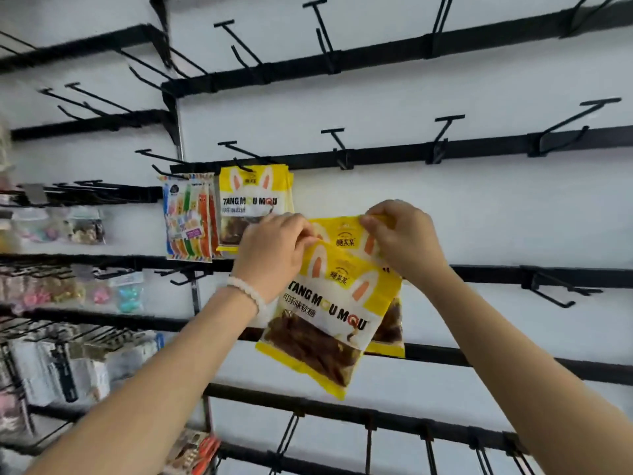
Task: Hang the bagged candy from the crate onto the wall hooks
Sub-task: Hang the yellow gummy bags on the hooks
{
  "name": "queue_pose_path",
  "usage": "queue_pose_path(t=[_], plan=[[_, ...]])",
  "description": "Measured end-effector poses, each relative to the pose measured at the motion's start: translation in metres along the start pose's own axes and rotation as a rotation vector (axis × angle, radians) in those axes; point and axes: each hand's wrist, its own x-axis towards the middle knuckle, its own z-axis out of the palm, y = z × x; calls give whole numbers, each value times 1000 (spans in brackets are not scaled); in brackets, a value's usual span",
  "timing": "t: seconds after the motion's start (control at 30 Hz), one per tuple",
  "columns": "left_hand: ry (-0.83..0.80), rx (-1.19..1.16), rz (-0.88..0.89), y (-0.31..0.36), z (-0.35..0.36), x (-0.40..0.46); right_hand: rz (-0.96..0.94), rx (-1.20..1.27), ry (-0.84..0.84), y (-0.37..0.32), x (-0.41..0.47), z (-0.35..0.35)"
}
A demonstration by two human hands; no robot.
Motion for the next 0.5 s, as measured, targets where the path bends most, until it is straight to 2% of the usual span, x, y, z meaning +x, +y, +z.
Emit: queue_pose_path(t=[0.27, 0.5], plan=[[14, 24, 72, -45, -12, 89, 3, -17, 197, -33, 77, 14], [-3, -35, 79, -64, 10, 136, 92, -118, 269, -29, 122, 22]])
